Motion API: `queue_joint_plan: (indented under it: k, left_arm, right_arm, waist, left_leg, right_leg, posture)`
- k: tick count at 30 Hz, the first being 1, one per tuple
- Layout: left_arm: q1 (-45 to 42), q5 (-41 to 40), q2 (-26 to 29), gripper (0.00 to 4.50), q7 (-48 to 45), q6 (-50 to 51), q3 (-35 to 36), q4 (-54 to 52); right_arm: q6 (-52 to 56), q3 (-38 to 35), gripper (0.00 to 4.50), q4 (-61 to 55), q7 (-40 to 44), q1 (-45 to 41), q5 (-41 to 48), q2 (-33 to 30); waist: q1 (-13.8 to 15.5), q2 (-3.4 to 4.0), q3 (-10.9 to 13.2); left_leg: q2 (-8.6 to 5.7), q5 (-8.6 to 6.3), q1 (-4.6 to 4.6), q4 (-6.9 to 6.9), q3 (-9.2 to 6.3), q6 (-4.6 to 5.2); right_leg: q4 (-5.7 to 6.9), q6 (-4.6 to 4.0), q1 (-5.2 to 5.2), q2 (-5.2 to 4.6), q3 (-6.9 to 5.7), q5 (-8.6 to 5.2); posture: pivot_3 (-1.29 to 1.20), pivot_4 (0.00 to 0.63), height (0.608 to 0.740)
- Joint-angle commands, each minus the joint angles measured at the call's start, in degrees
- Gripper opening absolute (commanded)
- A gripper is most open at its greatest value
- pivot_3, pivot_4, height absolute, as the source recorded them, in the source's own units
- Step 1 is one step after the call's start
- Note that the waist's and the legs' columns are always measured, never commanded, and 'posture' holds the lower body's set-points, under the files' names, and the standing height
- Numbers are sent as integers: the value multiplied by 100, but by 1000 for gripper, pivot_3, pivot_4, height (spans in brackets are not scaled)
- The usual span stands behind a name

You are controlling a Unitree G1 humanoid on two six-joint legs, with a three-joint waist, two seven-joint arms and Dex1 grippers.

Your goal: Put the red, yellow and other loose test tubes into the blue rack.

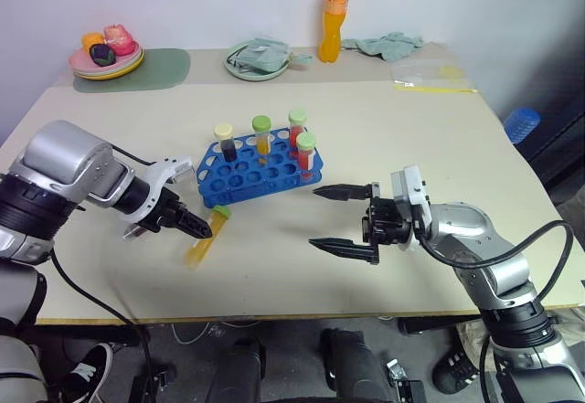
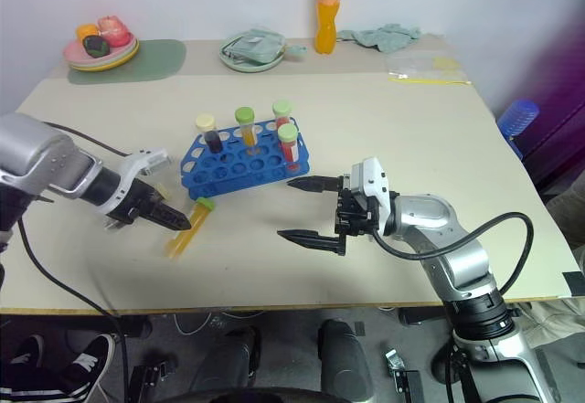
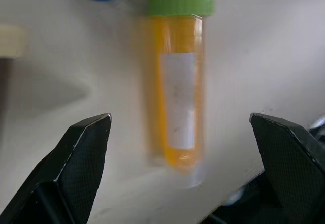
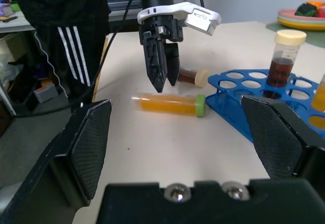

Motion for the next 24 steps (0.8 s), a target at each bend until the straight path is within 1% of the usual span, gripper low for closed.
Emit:
queue_joint_plan:
  k: [1,3,6,7,8,10,11,12,13,16,19,22,24]
  left_arm:
    - [-202,495,-222,4500,-389,-391,-380,370]
    - [-197,650,-313,4500,-554,-495,-490,454]
    - [-169,796,-399,3683,-761,-517,-540,519]
    - [-147,846,-421,3236,-791,-525,-530,536]
    - [-119,882,-426,2648,-818,-529,-523,528]
    - [-47,935,-397,1747,-882,-550,-494,447]
    - [-16,959,-368,1158,-894,-555,-474,394]
    - [4,973,-346,776,-860,-515,-381,406]
    - [23,1013,-317,674,-805,-501,-297,417]
    - [103,1018,-213,674,-663,-346,18,309]
    - [364,944,-166,674,-244,42,819,10]
    - [788,890,-51,674,144,164,1512,-783]
    - [1340,940,-83,674,529,-113,2210,-1627]
  right_arm:
    - [8,-71,4481,-310,-84,-57,53,21]
    - [48,-76,4481,-365,-135,-70,73,23]
    - [118,-96,4500,-448,-204,-66,103,15]
    - [132,-100,4500,-467,-215,-61,105,11]
    - [137,-98,4500,-481,-227,-55,99,11]
    - [146,-87,4500,-478,-259,-66,79,20]
    - [147,-84,4500,-466,-277,-75,68,24]
    - [134,-80,4500,-438,-285,-88,49,26]
    - [108,-76,4500,-418,-286,-97,27,23]
    - [83,-85,4500,-372,-289,-98,1,10]
    - [45,-109,4500,-339,-285,-91,-23,-5]
    - [38,-143,4500,-363,-263,-41,-27,-55]
    - [30,-173,4500,-364,-259,-27,-41,-82]
  waist:
    - [-1,0,0]
    - [-6,0,0]
    - [-7,1,-1]
    - [-7,1,-1]
    - [-7,1,-1]
    - [-7,0,-1]
    - [-9,1,-1]
    - [-11,0,-1]
    - [-14,0,-1]
    - [-17,0,-1]
    - [-22,0,0]
    - [-14,0,0]
    - [-10,0,0]
  left_leg:
    - [0,0,-1,0,0,0]
    - [0,0,-2,1,-1,0]
    - [1,0,1,0,-1,0]
    - [1,0,1,0,-2,0]
    - [1,0,0,1,-2,1]
    - [1,0,0,1,-2,0]
    - [1,0,0,1,-2,1]
    - [1,0,1,1,-2,1]
    - [1,0,1,1,-2,1]
    - [1,0,2,1,-2,1]
    - [2,1,2,1,-3,1]
    - [1,0,1,2,-5,1]
    - [1,0,1,2,-4,1]
  right_leg:
    - [0,0,0,0,0,0]
    - [1,1,0,0,0,1]
    - [6,6,-1,0,0,3]
    - [7,6,-1,0,0,3]
    - [7,6,-1,0,0,3]
    - [7,7,-1,0,0,3]
    - [8,7,-1,0,0,3]
    - [9,7,-1,0,0,3]
    - [9,8,-1,0,0,3]
    - [10,12,-1,0,0,5]
    - [12,18,-3,0,0,8]
    - [16,21,-3,0,0,8]
    - [13,22,-2,-3,0,8]
  posture:
    - [0,150,740]
    - [0,150,740]
    - [0,150,740]
    - [0,150,740]
    - [0,150,740]
    - [0,150,740]
    - [0,150,740]
    - [0,150,740]
    - [0,150,740]
    - [0,150,740]
    - [0,150,740]
    - [0,150,740]
    - [0,150,740]
